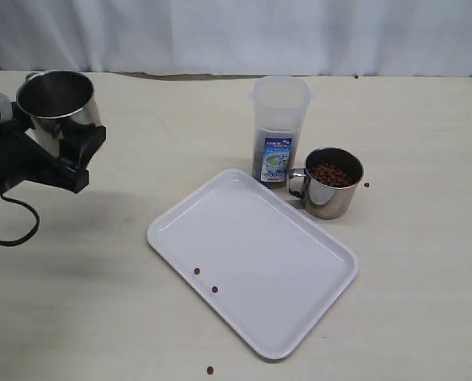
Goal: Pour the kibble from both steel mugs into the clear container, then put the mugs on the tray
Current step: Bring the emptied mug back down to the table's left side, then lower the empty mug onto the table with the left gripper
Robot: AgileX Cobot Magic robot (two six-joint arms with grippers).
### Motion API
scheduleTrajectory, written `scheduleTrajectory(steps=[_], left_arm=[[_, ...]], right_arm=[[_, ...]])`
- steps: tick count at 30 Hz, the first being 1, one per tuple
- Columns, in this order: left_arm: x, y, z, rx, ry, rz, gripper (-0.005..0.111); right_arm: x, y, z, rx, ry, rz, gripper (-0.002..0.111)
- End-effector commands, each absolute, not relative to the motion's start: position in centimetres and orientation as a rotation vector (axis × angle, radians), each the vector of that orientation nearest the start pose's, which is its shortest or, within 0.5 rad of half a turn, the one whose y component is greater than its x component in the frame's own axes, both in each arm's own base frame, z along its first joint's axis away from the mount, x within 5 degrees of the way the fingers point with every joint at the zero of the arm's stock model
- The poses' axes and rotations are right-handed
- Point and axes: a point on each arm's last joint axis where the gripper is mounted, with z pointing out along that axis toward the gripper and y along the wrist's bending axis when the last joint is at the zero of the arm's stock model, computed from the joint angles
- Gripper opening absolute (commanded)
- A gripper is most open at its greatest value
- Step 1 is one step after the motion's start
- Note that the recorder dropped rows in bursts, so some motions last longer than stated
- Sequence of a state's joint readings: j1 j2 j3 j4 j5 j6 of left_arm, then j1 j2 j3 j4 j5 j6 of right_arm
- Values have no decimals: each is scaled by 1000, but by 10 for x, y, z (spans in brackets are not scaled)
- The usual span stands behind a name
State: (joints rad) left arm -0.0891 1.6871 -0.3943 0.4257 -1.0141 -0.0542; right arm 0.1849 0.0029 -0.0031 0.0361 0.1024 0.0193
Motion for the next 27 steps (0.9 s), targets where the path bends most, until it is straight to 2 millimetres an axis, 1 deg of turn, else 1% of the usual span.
scheduleTrajectory(steps=[1, 4, 7, 10, 15, 21, 24, 25, 27], left_arm=[[267, -58, 130, 489, 1699, -354, 0], [274, -66, 104, 589, 1746, -433, 0], [282, -67, 84, 599, 1805, -446, 0], [291, -69, 72, 618, 1818, -460, 0], [296, -69, 64, 645, 1854, -452, 0], [292, -65, 53, 674, 1986, -402, 0], [293, -64, 53, 666, 1995, -390, 0], [293, -64, 53, 673, 1988, -389, 1], [293, -64, 53, 693, 1976, -386, 7]], right_arm=[[55, 11, 204, -115, 1584, 188, 5], [55, 11, 204, -115, 1584, 188, 5], [55, 11, 204, -115, 1584, 188, 5], [55, 11, 204, -115, 1584, 188, 5], [55, 11, 204, -115, 1584, 188, 5], [55, 11, 204, -115, 1584, 188, 5], [55, 11, 204, -115, 1584, 188, 5], [55, 11, 204, -115, 1584, 188, 5], [55, 11, 204, -115, 1584, 188, 5]])
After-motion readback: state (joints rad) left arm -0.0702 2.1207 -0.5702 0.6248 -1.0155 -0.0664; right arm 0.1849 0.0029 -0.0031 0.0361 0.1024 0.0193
